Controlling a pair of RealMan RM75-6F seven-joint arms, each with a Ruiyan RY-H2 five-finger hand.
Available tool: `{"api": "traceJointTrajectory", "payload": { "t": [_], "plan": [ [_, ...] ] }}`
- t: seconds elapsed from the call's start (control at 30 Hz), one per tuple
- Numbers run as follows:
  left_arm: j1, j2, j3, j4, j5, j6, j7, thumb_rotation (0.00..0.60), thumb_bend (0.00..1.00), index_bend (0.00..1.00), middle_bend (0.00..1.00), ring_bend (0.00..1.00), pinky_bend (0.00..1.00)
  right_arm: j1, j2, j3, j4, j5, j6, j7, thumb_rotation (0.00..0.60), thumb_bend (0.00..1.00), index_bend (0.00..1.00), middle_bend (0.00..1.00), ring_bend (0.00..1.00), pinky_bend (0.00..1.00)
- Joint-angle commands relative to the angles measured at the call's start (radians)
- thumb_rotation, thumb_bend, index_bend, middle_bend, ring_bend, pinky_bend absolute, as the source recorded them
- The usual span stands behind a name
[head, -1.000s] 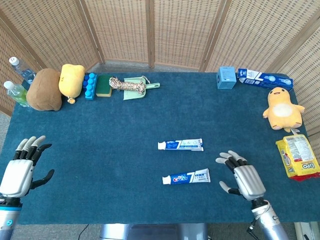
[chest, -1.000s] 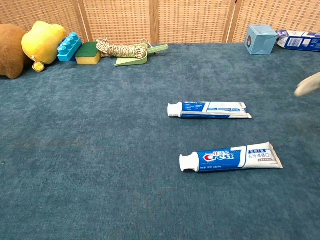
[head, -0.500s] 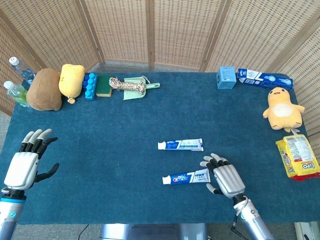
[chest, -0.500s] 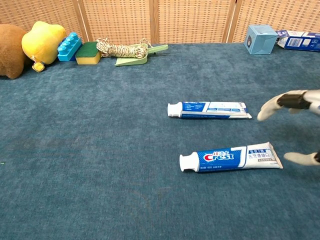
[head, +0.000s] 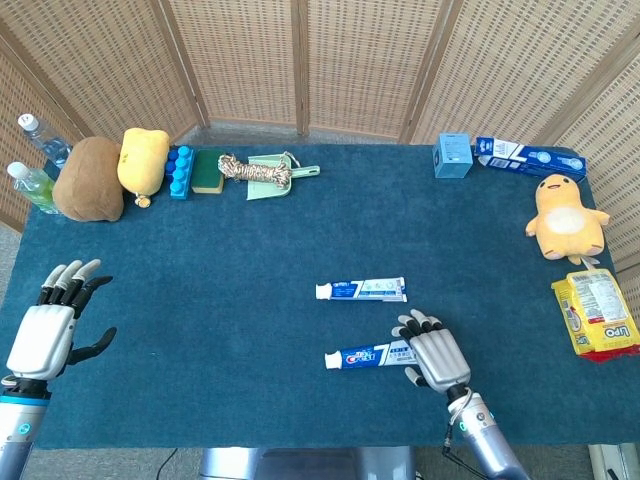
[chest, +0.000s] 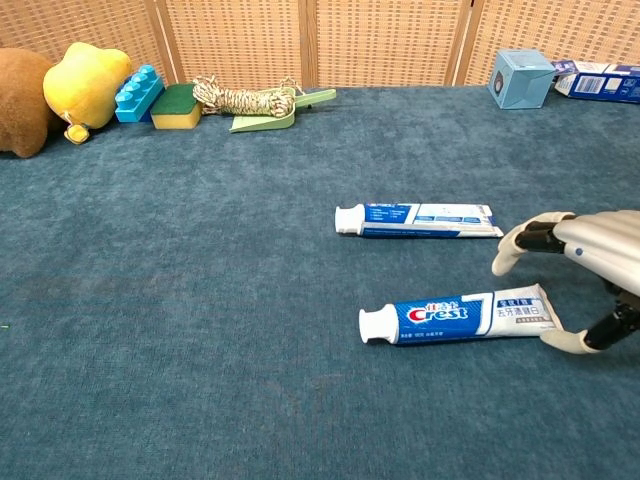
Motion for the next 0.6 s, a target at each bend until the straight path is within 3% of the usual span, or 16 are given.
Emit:
{"api": "traceJointTrajectory", "payload": {
  "t": [0.03,0.6],
  "plan": [
    [0.000,0.000,0.002,0.003,-0.001,0.001,-0.004,0.600,0.25,0.19,0.10,0.05,0.04,0.011,-0.011,0.002,0.001,0.016,-0.008,-0.012,0.600,0.28,0.30,0.21,0.11,0.22],
    [0.001,-0.002,0.005,0.026,-0.006,0.007,-0.036,0.600,0.25,0.19,0.10,0.05,0.04,0.071,-0.058,0.014,-0.020,0.104,-0.025,-0.095,0.600,0.29,0.33,0.21,0.12,0.24]
  ]
}}
